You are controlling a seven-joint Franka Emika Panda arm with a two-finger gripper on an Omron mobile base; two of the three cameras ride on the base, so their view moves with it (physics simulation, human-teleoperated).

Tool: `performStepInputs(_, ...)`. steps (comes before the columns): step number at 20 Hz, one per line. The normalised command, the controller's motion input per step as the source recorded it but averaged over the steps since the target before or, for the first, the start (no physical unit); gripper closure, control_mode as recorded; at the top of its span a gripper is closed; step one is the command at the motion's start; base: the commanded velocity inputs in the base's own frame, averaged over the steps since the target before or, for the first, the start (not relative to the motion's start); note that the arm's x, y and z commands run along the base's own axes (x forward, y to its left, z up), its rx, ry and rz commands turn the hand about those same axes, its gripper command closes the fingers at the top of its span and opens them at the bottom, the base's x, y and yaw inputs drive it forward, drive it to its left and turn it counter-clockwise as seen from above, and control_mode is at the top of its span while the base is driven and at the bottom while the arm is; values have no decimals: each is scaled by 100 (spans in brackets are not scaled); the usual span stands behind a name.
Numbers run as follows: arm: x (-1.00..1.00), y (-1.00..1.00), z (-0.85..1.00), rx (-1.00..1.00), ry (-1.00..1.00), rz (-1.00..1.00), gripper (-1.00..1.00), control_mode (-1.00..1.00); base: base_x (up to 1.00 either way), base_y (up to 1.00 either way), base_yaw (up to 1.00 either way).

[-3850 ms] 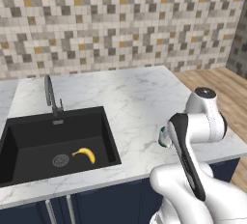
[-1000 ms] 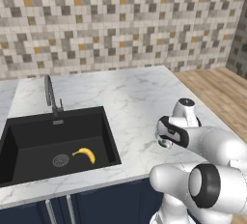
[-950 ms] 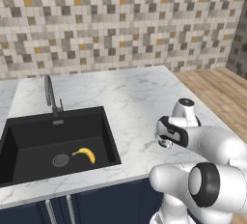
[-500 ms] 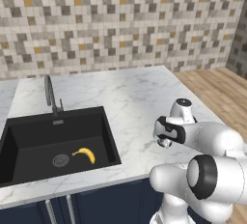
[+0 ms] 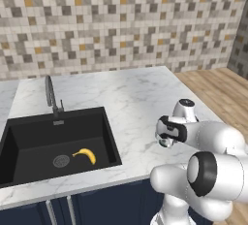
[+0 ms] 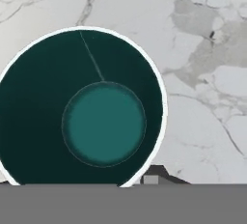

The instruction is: Clear the mugs and bowl far away from the sink.

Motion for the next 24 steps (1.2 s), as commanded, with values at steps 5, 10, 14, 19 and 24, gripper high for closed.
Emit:
performStepInputs(5, -61, 24, -81, 0, 3, -7, 100, -100, 0, 0, 0)
performStepInputs(10, 1, 41, -72, 0, 12, -9, 100, -100, 0, 0, 0)
performStepInputs(14, 17, 33, -7, 0, 0, -5, 100, -100, 0, 0, 0)
performStepInputs(19, -23, 11, 50, 0, -3, -4, 100, -100, 0, 0, 0)
performStepInputs(24, -37, 5, 81, 0, -2, -8, 100, -100, 0, 0, 0)
